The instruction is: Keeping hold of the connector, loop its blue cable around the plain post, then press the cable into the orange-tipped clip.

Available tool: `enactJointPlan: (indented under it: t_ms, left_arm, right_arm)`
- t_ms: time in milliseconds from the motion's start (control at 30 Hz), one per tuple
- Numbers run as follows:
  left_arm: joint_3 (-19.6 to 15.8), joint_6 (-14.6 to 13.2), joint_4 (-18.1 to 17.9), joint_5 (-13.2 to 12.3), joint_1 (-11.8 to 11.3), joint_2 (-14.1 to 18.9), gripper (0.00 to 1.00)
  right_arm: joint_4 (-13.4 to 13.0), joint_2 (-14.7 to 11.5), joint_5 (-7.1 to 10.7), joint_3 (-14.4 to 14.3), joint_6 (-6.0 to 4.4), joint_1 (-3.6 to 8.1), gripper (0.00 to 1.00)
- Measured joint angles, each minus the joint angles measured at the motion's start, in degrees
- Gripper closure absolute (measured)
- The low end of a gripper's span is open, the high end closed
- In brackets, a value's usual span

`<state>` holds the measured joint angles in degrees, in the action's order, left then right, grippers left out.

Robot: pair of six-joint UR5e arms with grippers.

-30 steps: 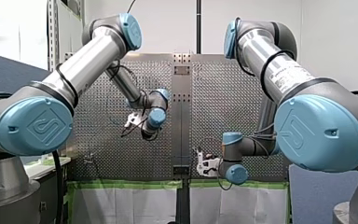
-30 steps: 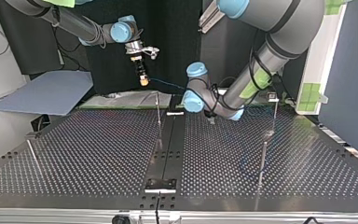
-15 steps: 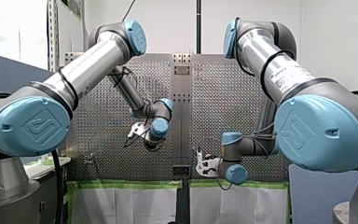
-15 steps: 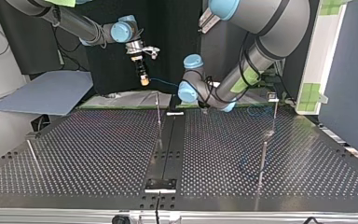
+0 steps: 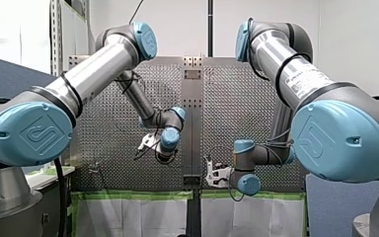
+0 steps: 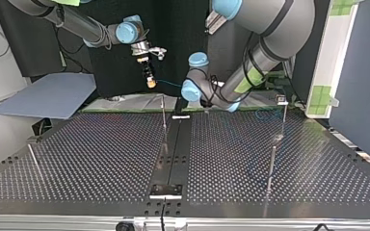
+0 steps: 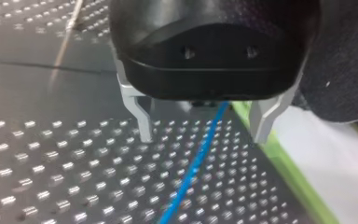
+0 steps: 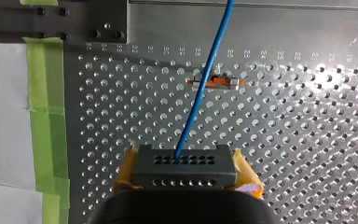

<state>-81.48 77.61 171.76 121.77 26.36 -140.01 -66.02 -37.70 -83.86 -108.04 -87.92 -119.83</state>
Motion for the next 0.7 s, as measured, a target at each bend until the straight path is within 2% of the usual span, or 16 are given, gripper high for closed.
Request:
enactJointPlan:
  t_ms: [167, 267, 700]
  left_arm:
    - [-0.06, 0.65, 0.23, -0.75, 0.24, -2.28, 0.01]
    - [-0.12, 1.34, -0.02, -2.06, 0.41, -3.28, 0.01]
    - [-0.4, 6.58, -1.82, -8.55, 1.17, -3.62, 0.01]
  right_arm:
    - [0.2, 0.0, 0.0, 0.16, 0.03, -0.08, 1.0]
    - [0.26, 0.0, 0.01, 0.21, 0.03, -0.09, 1.0]
    - [0.35, 0.0, 0.0, 0.24, 0.01, 0.16, 1.0]
